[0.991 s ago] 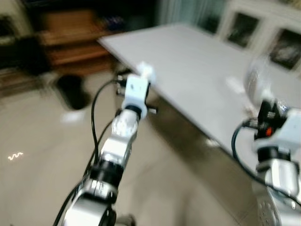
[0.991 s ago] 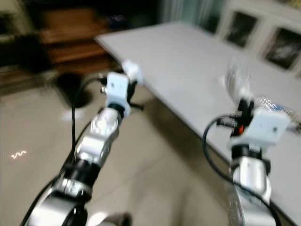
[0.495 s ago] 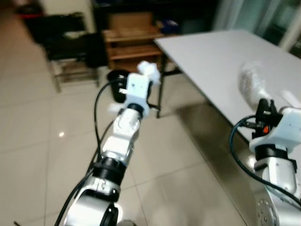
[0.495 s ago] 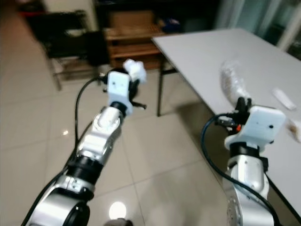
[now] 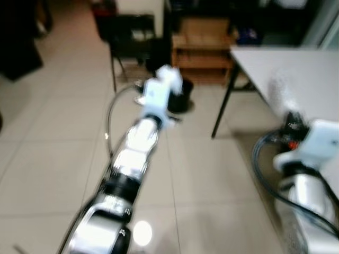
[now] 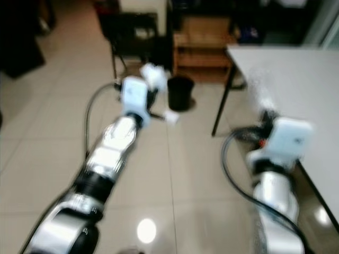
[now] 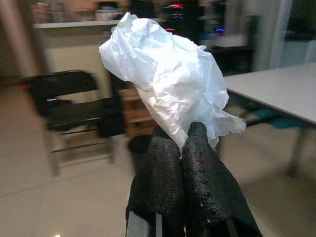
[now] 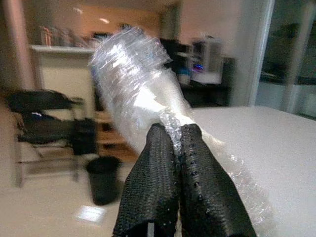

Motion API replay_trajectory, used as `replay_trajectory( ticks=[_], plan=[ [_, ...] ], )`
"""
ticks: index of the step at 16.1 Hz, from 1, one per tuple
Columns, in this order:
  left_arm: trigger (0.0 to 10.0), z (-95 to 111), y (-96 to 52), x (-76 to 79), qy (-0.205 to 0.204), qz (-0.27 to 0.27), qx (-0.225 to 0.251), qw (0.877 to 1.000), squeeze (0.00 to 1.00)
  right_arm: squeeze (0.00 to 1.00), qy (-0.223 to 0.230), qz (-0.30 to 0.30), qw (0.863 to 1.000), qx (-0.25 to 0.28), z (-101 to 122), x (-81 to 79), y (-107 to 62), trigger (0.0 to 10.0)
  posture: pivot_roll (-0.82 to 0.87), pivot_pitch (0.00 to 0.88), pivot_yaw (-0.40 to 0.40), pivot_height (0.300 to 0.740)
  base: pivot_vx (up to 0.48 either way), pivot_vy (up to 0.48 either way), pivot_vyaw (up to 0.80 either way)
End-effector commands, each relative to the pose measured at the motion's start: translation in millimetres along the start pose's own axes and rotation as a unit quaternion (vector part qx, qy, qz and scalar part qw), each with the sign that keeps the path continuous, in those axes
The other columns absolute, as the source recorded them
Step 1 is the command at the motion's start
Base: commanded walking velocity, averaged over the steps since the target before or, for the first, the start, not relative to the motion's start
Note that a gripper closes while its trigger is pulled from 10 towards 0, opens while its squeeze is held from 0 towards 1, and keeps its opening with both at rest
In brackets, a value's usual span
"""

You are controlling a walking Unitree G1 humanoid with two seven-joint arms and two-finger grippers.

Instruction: Picking trash to rubbish bin

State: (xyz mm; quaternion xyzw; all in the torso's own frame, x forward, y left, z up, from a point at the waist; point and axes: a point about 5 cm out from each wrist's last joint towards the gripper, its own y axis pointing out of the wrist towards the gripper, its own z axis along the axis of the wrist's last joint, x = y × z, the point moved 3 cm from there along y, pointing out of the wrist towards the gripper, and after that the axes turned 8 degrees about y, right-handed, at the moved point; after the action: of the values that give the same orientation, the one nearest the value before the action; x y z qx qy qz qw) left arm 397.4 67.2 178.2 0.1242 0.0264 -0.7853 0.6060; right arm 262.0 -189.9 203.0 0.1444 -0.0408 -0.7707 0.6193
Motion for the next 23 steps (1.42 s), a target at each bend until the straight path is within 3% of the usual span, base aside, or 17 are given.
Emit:
replay_trajectory(
  ticks=[1,6,9,13,16,19,21,23],
  plan=[
    [10.0,2.9,1.1,8.7,-0.007,-0.014,0.005,1.0,0.0,0.0,0.001,-0.014,1.0,0.006,3.4,7.4,-0.1,10.0,0.08,0.03,-0.029,0.74,0.0,0.0,0.0],
    [10.0,2.5,-0.1,8.7,-0.011,-0.019,0.007,1.0,0.0,0.0,0.003,-0.012,1.0,0.004,2.9,6.5,-1.0,10.0,0.08,0.038,-0.03,0.74,0.281,0.0,0.0],
    [10.0,-12.4,-3.2,3.6,-0.013,-0.017,-0.016,1.0,0.0,0.0,0.008,-0.018,1.0,0.005,1.1,8.1,-1.1,10.0,0.08,0.039,-0.029,0.74,0.406,0.0,0.0],
    [10.0,-39.8,-22.9,-13.9,0.025,-0.035,-0.046,0.998,0.0,0.0,0.004,-0.029,1.0,-0.001,-0.7,22.4,-9.7,10.0,0.09,0.049,-0.034,0.74,0.388,0.0,0.0],
    [10.0,-47.9,-37.9,-23.5,0.057,-0.062,-0.051,0.995,0.0,0.0,0.008,-0.028,0.999,-0.017,-5.3,34.8,-16.4,10.0,0.11,0.052,-0.037,0.74,0.384,0.0,0.0],
    [10.0,-54.0,-49.9,-21.3,0.075,-0.095,-0.052,0.991,0.0,0.0,-0.001,0.008,0.999,-0.037,-12.2,32.8,-19.7,10.0,0.12,0.049,-0.033,0.74,0.374,0.0,0.0],
    [10.0,-57.7,-60.9,-8.8,0.086,-0.132,-0.043,0.987,0.0,0.0,-0.009,0.032,0.997,-0.073,-33.7,30.9,-21.6,10.0,0.11,0.04,-0.03,0.74,0.381,0.0,0.0],
    [10.0,-60.3,-63.5,-1.5,0.092,-0.134,-0.04,0.986,0.0,0.0,0.019,0.019,0.993,-0.112,-58.9,33.8,-27.2,10.0,0.12,0.032,-0.034,0.74,0.332,0.0,0.0]
  ],
)
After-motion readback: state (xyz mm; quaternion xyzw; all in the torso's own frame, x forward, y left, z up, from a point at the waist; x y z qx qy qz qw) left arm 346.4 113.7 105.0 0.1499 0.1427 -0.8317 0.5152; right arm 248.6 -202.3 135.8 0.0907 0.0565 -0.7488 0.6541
